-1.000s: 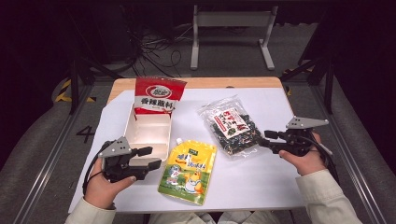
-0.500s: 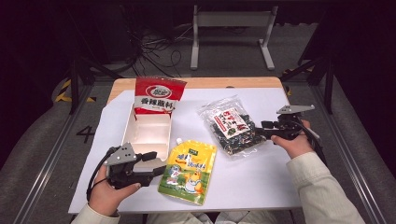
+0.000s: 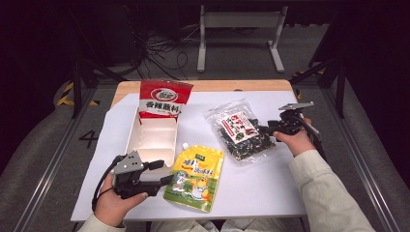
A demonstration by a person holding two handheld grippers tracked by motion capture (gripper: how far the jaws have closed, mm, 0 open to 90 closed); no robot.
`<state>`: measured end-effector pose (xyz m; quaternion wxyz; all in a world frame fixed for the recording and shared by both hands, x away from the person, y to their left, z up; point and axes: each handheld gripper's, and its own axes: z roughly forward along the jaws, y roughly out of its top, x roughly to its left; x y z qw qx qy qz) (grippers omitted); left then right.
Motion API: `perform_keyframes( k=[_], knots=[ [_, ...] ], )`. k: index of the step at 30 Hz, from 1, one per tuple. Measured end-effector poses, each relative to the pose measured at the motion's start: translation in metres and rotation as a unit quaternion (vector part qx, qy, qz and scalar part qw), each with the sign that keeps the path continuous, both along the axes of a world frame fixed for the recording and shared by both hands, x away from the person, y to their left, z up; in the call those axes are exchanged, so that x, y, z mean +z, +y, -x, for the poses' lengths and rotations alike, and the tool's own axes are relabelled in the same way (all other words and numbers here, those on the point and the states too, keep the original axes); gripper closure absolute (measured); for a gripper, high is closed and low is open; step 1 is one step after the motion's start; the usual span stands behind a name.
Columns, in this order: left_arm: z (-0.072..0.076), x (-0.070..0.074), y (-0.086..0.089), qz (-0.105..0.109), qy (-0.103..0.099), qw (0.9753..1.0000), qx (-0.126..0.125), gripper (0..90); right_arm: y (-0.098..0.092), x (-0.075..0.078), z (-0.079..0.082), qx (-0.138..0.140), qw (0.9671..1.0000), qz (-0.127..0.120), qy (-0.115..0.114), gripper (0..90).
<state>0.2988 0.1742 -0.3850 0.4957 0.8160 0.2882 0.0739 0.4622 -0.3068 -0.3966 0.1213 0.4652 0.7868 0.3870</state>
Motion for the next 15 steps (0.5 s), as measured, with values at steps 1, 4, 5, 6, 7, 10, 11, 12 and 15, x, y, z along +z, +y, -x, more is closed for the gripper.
perform_keyframes(
  k=[1,4,5,6,7,10,11,12,15],
  knots=[
    [-0.001,0.000,0.000,-0.001,-0.002,1.0000,-0.001,39.6,0.000,-0.003,-0.002,-0.003,1.0000,0.001,0.004,42.5],
    [-0.001,-0.001,-0.002,0.001,-0.002,1.0000,0.000,39.9,0.002,-0.009,-0.008,-0.010,0.9999,-0.002,0.013,41.1],
    [-0.001,-0.001,-0.003,0.001,-0.003,1.0000,-0.001,40.0,0.002,-0.011,-0.010,-0.013,0.9998,-0.005,0.014,40.7],
    [-0.001,-0.001,-0.003,0.001,-0.003,1.0000,-0.001,40.1,0.002,-0.012,-0.011,-0.016,0.9997,-0.008,0.016,40.1],
    [-0.001,-0.002,-0.004,0.002,-0.004,1.0000,-0.001,40.1,0.002,-0.014,-0.013,-0.020,0.9996,-0.008,0.019,40.0],
    [-0.002,-0.004,-0.006,-0.001,-0.006,1.0000,-0.005,40.2,0.001,-0.020,-0.017,-0.032,0.9991,-0.008,0.027,39.4],
    [-0.002,-0.004,-0.007,-0.001,-0.005,1.0000,-0.005,40.2,0.000,-0.021,-0.018,-0.035,0.9989,-0.008,0.028,39.2],
    [-0.002,-0.004,-0.007,-0.001,-0.005,1.0000,-0.005,40.1,0.000,-0.021,-0.018,-0.035,0.9989,-0.008,0.028,39.2],
    [-0.002,-0.006,-0.009,0.000,-0.003,1.0000,-0.008,40.3,-0.001,-0.027,-0.023,-0.043,0.9983,-0.008,0.039,39.0]
  ],
)
